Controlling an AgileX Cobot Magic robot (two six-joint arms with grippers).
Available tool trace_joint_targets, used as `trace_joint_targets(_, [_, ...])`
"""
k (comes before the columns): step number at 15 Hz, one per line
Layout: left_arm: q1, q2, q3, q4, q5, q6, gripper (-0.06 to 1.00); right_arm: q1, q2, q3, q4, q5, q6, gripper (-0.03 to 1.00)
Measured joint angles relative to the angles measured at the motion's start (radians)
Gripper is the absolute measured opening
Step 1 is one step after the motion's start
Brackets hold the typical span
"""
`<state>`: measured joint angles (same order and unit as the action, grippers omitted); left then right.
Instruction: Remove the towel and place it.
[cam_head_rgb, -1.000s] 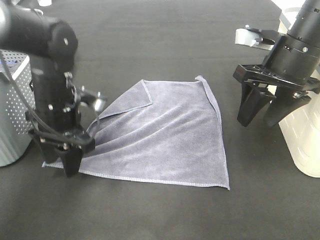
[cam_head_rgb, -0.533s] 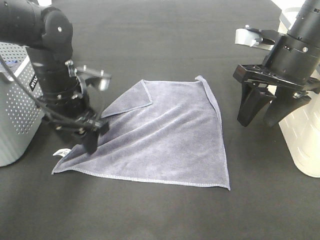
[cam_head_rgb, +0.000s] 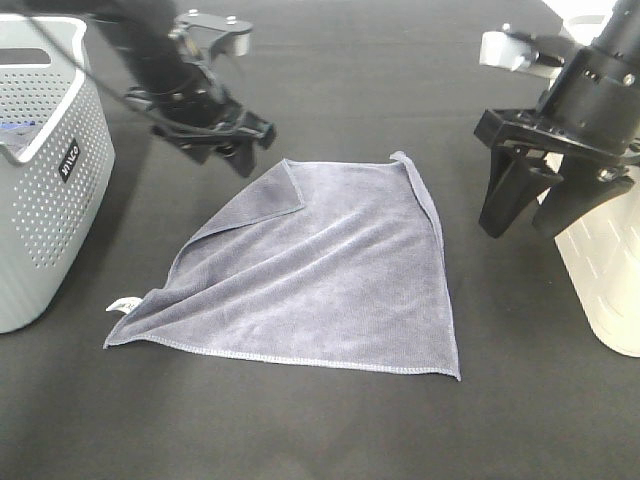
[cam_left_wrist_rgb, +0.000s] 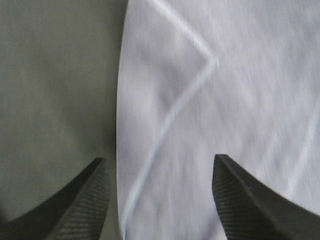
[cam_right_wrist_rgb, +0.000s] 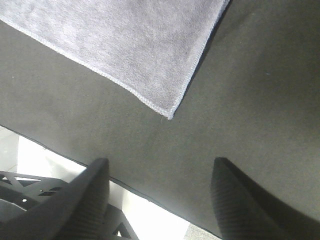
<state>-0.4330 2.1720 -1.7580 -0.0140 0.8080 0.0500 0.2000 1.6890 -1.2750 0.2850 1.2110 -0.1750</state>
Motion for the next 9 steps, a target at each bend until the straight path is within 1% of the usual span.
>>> trace_joint_targets(3, [-0.006, 0.178, -0.212, 0.001, 0.005, -0.01, 0.56, 0.0, -0.027, 0.0, 0.0, 0.0, 0.0, 0.59])
trace_joint_targets(5, [-0.034, 0.27, -0.347, 0.004, 0.035, -0.01, 0.56, 0.0, -0.029, 0.0, 0.0, 0.0, 0.0, 0.59])
trace_joint_targets(7, [-0.061, 0.351, -0.443, 0.004, 0.064, -0.02, 0.56, 0.0, -0.029, 0.0, 0.0, 0.0, 0.007, 0.59])
trace_joint_targets(9, [-0.067, 0.396, -0.475, 0.006, 0.092, -0.043, 0.56, 0.0, -0.029, 0.0, 0.0, 0.0, 0.008, 0.59])
